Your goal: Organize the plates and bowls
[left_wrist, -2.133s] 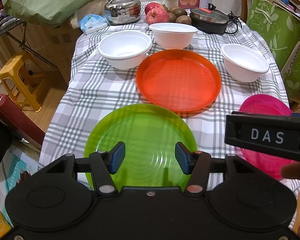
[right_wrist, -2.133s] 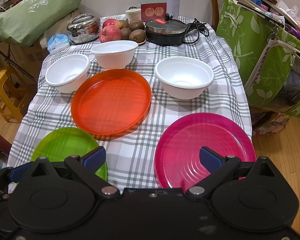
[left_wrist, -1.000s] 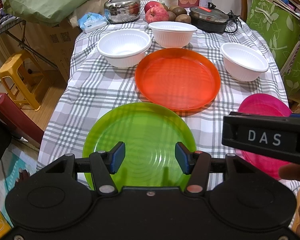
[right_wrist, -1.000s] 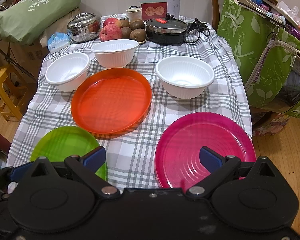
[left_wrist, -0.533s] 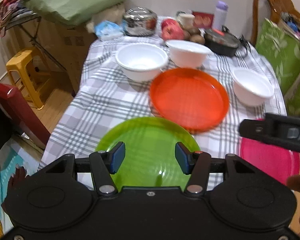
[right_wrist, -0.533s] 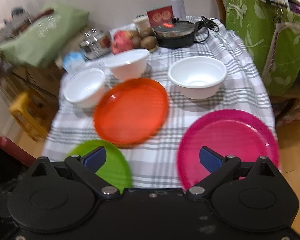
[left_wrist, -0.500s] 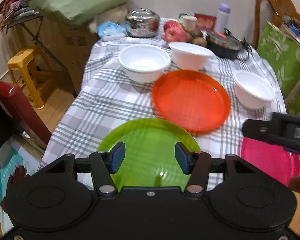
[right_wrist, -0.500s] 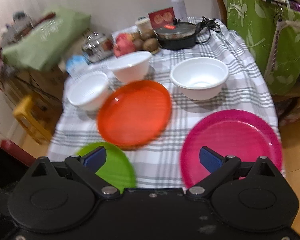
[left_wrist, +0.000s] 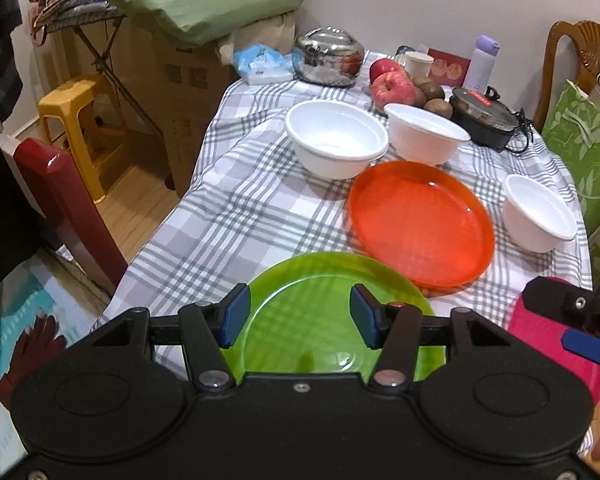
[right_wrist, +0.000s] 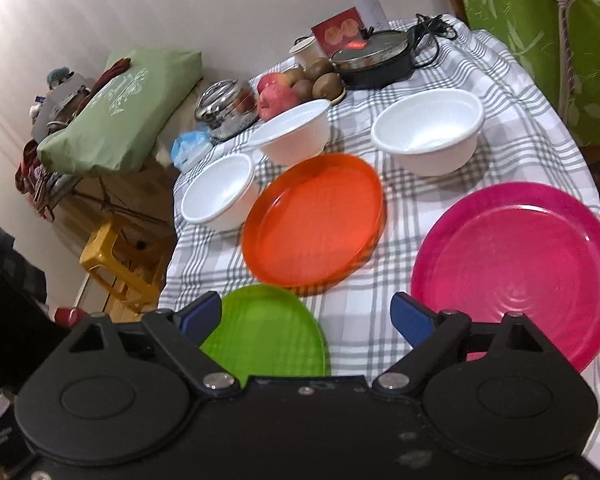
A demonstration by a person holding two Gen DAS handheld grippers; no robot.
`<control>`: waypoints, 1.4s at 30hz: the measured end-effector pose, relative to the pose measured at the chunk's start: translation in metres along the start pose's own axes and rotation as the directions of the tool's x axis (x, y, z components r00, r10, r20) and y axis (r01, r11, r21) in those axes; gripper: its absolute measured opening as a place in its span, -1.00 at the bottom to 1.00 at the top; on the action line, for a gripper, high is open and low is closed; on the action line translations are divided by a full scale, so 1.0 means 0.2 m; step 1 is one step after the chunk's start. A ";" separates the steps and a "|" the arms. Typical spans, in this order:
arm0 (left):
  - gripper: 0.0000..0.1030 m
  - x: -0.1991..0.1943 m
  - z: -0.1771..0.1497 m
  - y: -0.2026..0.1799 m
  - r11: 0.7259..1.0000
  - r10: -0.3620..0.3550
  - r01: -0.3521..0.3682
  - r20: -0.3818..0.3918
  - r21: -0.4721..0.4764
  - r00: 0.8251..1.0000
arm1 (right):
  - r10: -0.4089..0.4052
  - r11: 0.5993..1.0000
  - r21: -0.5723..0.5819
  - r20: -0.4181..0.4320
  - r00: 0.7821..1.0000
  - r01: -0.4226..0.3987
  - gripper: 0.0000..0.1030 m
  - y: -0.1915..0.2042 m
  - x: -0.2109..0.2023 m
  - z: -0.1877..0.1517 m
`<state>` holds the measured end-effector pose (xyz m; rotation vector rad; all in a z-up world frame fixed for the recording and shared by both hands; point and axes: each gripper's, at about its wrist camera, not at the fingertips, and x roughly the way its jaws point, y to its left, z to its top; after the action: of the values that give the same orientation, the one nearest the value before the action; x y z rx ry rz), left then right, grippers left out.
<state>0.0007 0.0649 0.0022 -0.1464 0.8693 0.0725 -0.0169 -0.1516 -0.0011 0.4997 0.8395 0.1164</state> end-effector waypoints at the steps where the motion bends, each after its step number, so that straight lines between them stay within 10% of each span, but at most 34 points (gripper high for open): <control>1: 0.16 0.00 0.00 0.01 1.000 -0.001 0.001 -0.006 -0.003 1.000 | -0.002 1.000 -0.020 0.007 1.000 0.002 0.87 0.01 0.00 -0.01; 5: 0.15 0.00 -0.01 0.05 1.000 0.001 -0.002 -0.002 -0.017 1.000 | 0.012 0.988 -0.151 0.161 0.987 0.013 0.81 0.10 -0.09 -0.07; 13: 0.15 -0.14 0.04 0.11 0.997 -0.032 0.041 0.134 -0.068 0.991 | -0.013 0.937 -0.285 0.548 0.837 0.201 0.81 0.27 -0.27 -0.16; 15: 0.15 -0.22 0.05 0.12 0.996 -0.025 0.043 0.227 -0.075 0.974 | -0.005 0.918 -0.303 0.638 0.770 0.256 0.81 0.32 -0.31 -0.19; 20: 0.18 -0.40 0.07 0.13 0.997 -0.009 0.038 0.425 -0.061 0.905 | -0.008 0.919 -0.186 0.874 0.486 0.348 1.00 0.35 -0.48 -0.28; 21: 0.18 -0.42 0.08 0.13 0.998 -0.016 0.041 0.446 -0.048 0.895 | -0.026 0.922 -0.156 0.889 0.458 0.355 1.00 0.34 -0.48 -0.28; 22: 0.20 -0.44 0.08 0.13 0.998 -0.025 0.047 0.452 -0.039 0.891 | -0.044 0.916 -0.156 0.878 0.477 0.371 1.00 0.35 -0.47 -0.25; 27: 0.27 -0.32 0.11 0.12 0.995 -0.099 0.098 0.294 0.019 0.951 | -0.077 0.910 -0.285 0.600 0.796 0.303 1.00 0.32 -0.32 -0.11; 31: 0.27 -0.20 0.07 0.13 0.995 -0.092 0.087 0.157 0.043 0.983 | -0.061 0.960 -0.236 0.357 0.932 0.153 0.99 0.22 -0.18 -0.08; 35: 0.25 -0.08 0.01 0.17 0.995 -0.082 0.079 0.049 0.055 0.995 | -0.032 0.978 -0.199 0.142 0.989 0.060 0.99 0.15 -0.04 -0.08; 42: 0.12 0.02 -0.07 0.27 0.992 -0.115 0.120 -0.115 0.040 0.987 | -0.075 0.967 -0.243 -0.014 0.997 0.069 0.82 0.16 0.14 -0.21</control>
<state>-0.0129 0.1152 -0.0154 -0.1586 0.9720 -0.0672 -0.0255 -0.0997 -0.0284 0.2376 0.8518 0.1559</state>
